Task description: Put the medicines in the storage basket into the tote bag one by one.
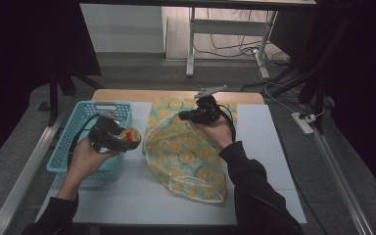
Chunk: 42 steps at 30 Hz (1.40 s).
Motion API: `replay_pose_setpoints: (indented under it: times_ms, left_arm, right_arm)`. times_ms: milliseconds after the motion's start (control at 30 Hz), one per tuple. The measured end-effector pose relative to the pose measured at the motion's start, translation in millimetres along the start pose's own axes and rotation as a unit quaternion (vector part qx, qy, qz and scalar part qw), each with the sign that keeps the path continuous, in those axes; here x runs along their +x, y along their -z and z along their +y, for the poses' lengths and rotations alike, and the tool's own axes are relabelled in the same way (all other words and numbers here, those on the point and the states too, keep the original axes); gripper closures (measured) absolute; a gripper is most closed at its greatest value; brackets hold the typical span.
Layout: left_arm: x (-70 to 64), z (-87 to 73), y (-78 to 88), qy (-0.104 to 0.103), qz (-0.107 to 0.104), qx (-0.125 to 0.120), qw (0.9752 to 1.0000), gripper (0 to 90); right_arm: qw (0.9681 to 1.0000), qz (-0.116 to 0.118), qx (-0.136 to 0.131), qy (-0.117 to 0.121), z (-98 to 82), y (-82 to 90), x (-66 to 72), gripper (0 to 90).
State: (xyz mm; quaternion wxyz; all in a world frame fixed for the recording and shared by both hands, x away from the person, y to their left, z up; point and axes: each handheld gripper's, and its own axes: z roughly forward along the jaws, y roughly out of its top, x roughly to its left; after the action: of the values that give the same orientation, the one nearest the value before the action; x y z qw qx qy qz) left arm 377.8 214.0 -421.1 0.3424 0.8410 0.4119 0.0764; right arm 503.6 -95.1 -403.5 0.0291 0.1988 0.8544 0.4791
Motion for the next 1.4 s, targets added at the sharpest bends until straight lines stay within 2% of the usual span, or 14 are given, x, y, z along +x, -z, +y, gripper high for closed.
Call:
replay_pose_setpoints:
  times_ms: [433,900,1133,1400]
  left_arm:
    - [-31.7,21.5,-19.7,-0.043,-0.033,0.008,0.9985,20.6]
    - [-59.3,51.8,-68.5,-0.077,-0.057,0.019,0.9952,20.5]
    - [-68.4,64.3,-95.8,-0.095,-0.051,0.030,0.9937,20.5]
    - [-70.2,68.9,-125.1,-0.101,-0.043,0.044,0.9929,20.5]
  right_arm:
    - [1.0000,-0.006,0.003,-0.007,-3.2,-3.6,-6.6,90.0]
    - [0.9999,-0.010,0.001,-0.009,-3.7,-4.1,-11.0,90.0]
    - [0.9998,-0.014,0.000,-0.013,-4.5,-4.3,-13.9,90.0]
    - [0.9997,-0.019,0.002,-0.015,-5.3,-5.0,-17.6,90.0]
